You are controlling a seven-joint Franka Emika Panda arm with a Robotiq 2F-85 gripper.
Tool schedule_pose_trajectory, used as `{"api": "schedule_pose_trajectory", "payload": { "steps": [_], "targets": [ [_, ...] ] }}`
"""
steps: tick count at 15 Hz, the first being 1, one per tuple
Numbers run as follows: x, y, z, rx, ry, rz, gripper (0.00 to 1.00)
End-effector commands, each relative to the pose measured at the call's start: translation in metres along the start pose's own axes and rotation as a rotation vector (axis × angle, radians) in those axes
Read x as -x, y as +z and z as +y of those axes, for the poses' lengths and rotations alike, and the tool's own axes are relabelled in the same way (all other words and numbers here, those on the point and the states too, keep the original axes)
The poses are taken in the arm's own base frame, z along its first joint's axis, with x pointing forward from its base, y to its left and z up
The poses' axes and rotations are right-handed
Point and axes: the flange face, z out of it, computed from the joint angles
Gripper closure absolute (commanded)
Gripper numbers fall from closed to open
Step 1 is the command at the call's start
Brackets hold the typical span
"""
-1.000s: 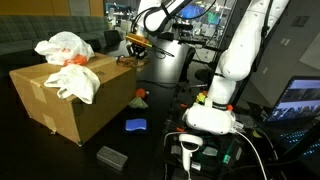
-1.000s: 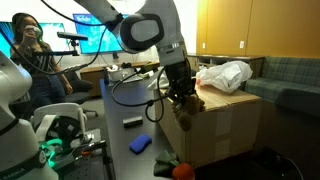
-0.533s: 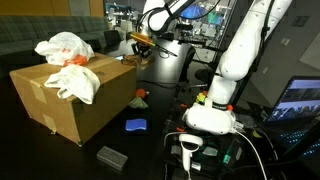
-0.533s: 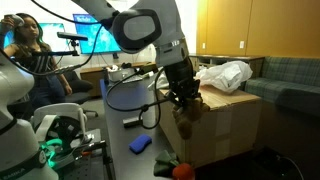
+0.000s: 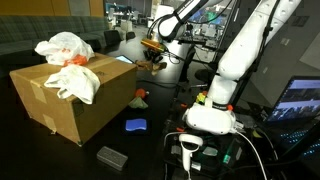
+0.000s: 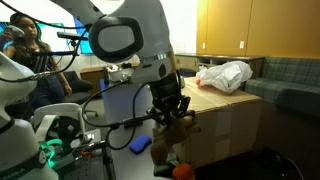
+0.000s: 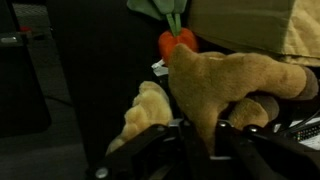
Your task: Take the objects on the box and put it on the table while putting the objects on the table on the box
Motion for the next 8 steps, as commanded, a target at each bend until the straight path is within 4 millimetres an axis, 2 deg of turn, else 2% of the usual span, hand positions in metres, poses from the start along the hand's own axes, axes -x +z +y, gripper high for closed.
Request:
{"api": "schedule_pose_trajectory", "payload": {
  "steps": [1,8],
  "targets": [
    [0.016,0.014,0.011,0.018,0.016,-0.007,0.97],
    [0.056,0.081,0.015,0.147,0.025,-0.092,0.97]
  ]
}}
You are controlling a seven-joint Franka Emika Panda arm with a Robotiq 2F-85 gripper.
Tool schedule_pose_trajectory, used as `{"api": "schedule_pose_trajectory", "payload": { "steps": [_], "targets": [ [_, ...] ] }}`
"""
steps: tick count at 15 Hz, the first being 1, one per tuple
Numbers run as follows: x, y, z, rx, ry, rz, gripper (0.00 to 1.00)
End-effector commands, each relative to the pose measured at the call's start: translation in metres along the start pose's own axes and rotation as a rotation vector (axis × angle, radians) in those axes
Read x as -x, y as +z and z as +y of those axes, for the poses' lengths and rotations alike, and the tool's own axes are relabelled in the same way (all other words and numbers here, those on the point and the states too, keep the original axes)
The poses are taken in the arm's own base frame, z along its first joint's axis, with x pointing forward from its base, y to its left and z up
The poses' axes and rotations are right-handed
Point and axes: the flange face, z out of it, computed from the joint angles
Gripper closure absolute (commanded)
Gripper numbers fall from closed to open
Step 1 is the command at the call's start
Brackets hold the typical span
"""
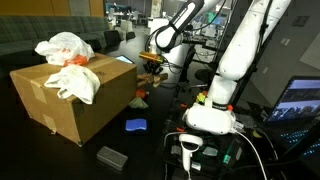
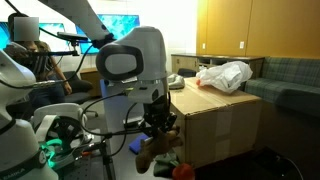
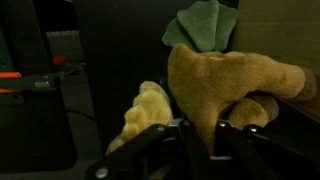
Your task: Take the objects on the box and put it on the table while putting the objects on the table on the box
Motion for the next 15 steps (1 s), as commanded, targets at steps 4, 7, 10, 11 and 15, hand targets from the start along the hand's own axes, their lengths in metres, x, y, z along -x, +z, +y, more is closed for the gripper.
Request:
{"api": "schedule_pose_trajectory", "payload": {
  "steps": [4,7,10,11,15],
  "targets": [
    [0.017,0.064,-0.015,0.068,0.089,-0.089,0.97],
    [0.003,0.089,-0.023,0.094,0.173,-0.135,0.97],
    [-0.030,0.107,-0.029,0.109,0.263,-0.177,0.97],
    [-0.039,0.113,-0.031,0.110,0.289,-0.186,0.97],
    [-0.088,0.128,-0.022,0.092,0.406,-0.229,0.97]
  ]
}}
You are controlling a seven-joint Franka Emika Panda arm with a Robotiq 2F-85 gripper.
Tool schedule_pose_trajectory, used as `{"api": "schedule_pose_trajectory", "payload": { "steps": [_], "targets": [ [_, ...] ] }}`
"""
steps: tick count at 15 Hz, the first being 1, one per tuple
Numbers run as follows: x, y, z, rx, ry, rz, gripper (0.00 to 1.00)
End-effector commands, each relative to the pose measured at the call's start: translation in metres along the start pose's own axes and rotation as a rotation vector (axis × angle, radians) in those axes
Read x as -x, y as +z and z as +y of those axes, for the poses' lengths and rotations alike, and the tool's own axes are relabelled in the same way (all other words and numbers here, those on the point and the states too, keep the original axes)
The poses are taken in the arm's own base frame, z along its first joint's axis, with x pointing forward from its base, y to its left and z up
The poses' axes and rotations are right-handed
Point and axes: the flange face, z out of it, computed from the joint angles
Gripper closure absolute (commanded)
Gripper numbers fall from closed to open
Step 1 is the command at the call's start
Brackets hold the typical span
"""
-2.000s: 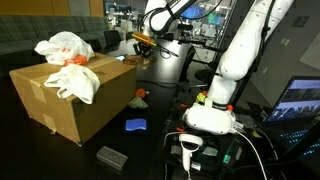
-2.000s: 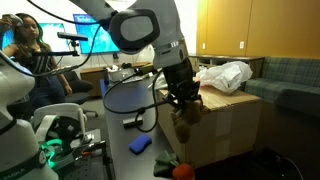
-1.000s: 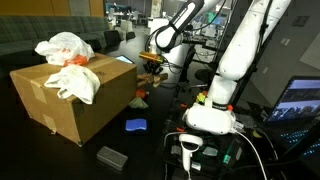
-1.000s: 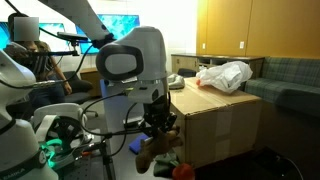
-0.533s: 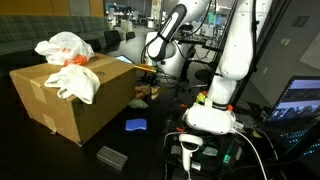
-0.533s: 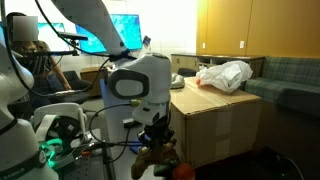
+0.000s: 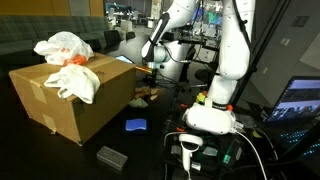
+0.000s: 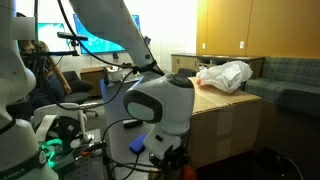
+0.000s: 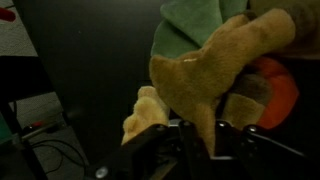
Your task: Take the objects on the box and put it on the table while putting the objects on the table on the box
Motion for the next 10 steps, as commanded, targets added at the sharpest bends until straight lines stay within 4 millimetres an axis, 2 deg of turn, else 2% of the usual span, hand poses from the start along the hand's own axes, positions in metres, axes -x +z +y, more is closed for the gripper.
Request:
{"api": "schedule_pose_trajectory", "payload": {
  "steps": [1,3,6,8,10],
  "targets": [
    [-0.042,0.002,-0.015,-0.038,0.086,-0.064,0.97],
    [-0.063,0.000,-0.017,-0.068,0.127,-0.104,0.97],
    [-0.084,-0.003,-0.027,-0.115,0.135,-0.151,0.97],
    [-0.090,-0.004,-0.038,-0.129,0.119,-0.177,0.61],
    [-0.091,-0.004,-0.048,-0.130,0.083,-0.194,0.47]
  ]
}}
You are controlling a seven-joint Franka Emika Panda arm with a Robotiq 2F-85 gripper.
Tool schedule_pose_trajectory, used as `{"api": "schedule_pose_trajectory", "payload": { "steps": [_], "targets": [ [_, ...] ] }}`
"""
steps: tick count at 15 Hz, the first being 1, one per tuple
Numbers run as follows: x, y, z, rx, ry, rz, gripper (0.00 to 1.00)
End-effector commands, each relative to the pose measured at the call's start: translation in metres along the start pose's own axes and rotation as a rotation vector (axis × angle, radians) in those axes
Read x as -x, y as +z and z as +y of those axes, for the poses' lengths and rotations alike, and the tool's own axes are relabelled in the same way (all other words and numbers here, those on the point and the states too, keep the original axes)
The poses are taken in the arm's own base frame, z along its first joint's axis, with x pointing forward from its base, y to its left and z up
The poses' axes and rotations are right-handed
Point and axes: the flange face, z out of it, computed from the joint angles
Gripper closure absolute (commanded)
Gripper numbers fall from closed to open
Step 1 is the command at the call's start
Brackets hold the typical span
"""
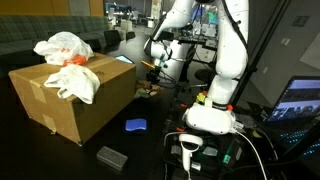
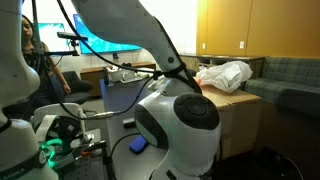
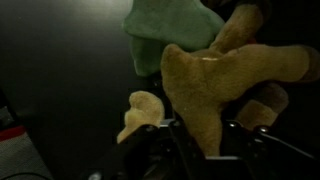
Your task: Take the objects on the box and put it on the table while putting the objects on the table on the box
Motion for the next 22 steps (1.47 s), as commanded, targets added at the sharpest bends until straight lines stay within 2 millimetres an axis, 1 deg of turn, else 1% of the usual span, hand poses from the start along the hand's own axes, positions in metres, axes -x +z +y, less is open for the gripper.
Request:
{"api": "schedule_pose_trajectory", "payload": {
  "steps": [1,2,3,5,6,7,14,18,22],
  "targets": [
    [0.000,0.002,-0.026,-0.006,-0.058,-0.040,0.40],
    [0.001,0.002,-0.029,-0.003,-0.075,-0.045,0.33],
    [0.005,0.000,-0.031,-0.003,-0.094,-0.044,0.24],
    [0.015,-0.002,-0.033,0.003,-0.148,-0.046,0.09],
    [0.019,-0.004,-0.032,0.008,-0.178,-0.051,0.03],
    [0.027,-0.005,-0.030,0.022,-0.208,-0.047,0.00],
    [0.075,-0.020,-0.003,0.130,-0.386,-0.012,0.00],
    [0.094,-0.025,0.024,0.190,-0.443,-0.006,0.00],
    [0.115,-0.023,0.057,0.237,-0.509,-0.009,0.00]
  ]
}}
